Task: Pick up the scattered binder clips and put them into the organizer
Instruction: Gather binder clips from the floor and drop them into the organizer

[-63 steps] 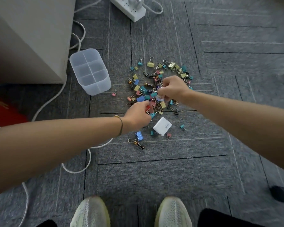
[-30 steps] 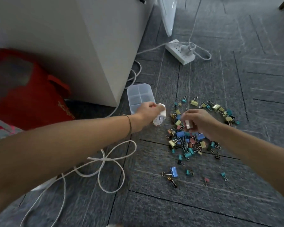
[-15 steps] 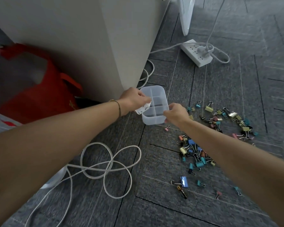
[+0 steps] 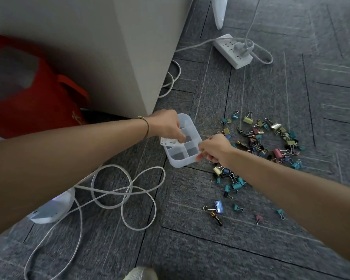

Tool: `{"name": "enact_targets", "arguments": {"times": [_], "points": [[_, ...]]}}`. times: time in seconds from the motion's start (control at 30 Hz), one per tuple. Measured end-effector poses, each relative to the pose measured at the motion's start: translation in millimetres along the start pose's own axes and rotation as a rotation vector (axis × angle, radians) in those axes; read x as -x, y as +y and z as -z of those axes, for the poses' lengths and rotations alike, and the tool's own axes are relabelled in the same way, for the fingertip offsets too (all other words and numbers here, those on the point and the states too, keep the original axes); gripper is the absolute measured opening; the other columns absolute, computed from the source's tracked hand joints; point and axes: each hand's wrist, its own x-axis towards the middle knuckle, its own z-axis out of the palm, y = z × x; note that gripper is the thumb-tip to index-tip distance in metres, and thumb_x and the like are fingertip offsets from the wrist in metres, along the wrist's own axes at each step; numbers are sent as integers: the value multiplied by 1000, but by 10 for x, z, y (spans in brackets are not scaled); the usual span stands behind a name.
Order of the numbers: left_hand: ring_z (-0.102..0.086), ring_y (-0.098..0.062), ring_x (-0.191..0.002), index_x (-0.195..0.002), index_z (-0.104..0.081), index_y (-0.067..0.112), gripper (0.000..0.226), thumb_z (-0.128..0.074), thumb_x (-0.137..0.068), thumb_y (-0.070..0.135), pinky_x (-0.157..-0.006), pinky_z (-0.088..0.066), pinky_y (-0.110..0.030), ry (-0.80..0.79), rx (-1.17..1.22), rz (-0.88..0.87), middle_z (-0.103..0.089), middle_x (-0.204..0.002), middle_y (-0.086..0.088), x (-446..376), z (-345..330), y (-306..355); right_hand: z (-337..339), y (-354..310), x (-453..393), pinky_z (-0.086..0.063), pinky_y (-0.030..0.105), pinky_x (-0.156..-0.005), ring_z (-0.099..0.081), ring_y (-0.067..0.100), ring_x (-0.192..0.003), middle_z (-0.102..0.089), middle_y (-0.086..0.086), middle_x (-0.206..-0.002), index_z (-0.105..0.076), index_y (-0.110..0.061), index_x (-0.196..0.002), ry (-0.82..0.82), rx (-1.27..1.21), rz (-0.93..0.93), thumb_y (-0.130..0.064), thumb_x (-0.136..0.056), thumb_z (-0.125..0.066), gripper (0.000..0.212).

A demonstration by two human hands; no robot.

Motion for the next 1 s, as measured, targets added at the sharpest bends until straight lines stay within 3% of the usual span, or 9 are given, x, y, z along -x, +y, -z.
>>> {"name": "enact_targets", "arguments": {"times": [0.1,0.23,0.4,0.57,0.7,0.9,1.0], "points": [[-69,-25,-71,-77,-78,14,38,-75,-66,50,-62,-57,-38,95,-6,-1,-74,-73,-3,5,-59,60,-14,-5,31,-28,21,-38,-38,12,-40,-76,17,-71,-59,2,-93,-34,59,-3,-1,-85,-55,10],[-46,-22,-56,-57,-55,21,32,-75,-69,43,-54,-37,-30,125,93,28,-49,-56,1,-24,-25,169,-8,2,77,-29,22,-40,-41,12,-43,-77,16,-74,-56,-4,-90,-60,66,3,-1,-87,-55,4],[-49,-18,-47,-53,-54,18,38,-78,-75,39,-51,-37,-24,127,241,79,-47,-45,6,-73,-65,273,23,30,76,-26,23,-42,-40,12,-43,-76,19,-78,-56,-3,-92,-97,16,-1,1,-88,-55,5],[-69,-19,-64,-71,-65,16,34,-72,-80,49,-54,-45,-27,105,98,87,-71,-71,-2,-89,-112,355,56,40,49,-26,22,-40,-39,12,-42,-75,19,-76,-59,3,-103,-123,16,-16,0,-90,-58,13],[-64,-20,-71,-83,-69,16,44,-63,-90,58,-55,-42,-30,181,49,72,-69,-81,-2,-109,-99,409,107,40,27,-29,21,-41,-40,12,-47,-62,11,-70,-67,2,-104,-100,9,7,-3,-88,-64,17],[-71,-25,-72,-76,-73,11,34,-53,-92,32,-66,-52,-30,104,250,100,-76,-81,-5,-139,-158,309,216,-32,42,-41,27,-55,-50,16,-71,-57,4,-85,-60,-13,-94,-63,-134,120,10,-81,-50,28],[-64,-26,-71,-76,-72,12,26,-56,-91,25,-63,-48,-31,113,388,133,-72,-87,-9,-118,-154,245,224,-63,46,-50,27,-61,-59,17,-81,-63,5,-95,-64,-13,-97,1,-118,212,5,-89,-56,22]]}}
